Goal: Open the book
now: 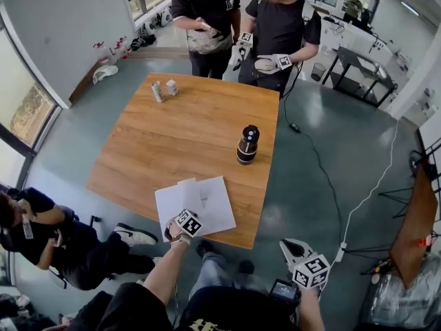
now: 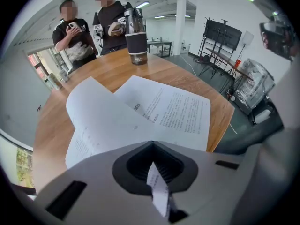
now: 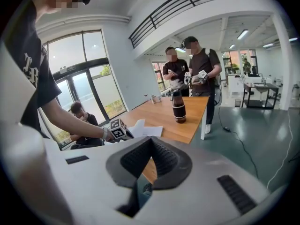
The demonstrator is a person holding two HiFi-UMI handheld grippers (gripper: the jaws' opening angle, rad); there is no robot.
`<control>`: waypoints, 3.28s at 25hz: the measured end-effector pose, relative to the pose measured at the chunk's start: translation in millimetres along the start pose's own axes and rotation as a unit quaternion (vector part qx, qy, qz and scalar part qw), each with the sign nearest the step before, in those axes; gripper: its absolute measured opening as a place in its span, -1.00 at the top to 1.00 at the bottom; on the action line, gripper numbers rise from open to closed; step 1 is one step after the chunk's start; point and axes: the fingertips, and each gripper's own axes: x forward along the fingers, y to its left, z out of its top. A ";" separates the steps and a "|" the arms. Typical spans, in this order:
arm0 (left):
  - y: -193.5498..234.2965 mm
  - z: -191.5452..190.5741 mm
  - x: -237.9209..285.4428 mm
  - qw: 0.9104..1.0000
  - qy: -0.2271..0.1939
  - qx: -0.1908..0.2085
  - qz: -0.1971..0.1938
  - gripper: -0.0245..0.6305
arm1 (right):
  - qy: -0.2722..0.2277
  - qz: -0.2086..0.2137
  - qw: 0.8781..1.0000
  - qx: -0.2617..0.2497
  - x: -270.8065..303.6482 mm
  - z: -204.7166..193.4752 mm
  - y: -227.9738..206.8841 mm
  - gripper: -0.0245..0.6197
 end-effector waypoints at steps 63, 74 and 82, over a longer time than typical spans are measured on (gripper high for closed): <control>6.2 0.9 -210.9 0.920 -0.319 -0.227 0.036 0.90 | 0.080 0.180 0.977 -0.080 199.0 22.3 84.0 0.96; -62.3 41.6 -260.1 0.895 -0.397 -0.198 0.043 0.90 | 0.003 0.141 0.979 -0.148 77.2 61.0 62.9 0.96; -113.1 54.0 -283.9 0.879 -0.426 -0.206 0.052 0.90 | -0.017 0.137 0.977 -0.161 20.6 56.8 50.4 0.96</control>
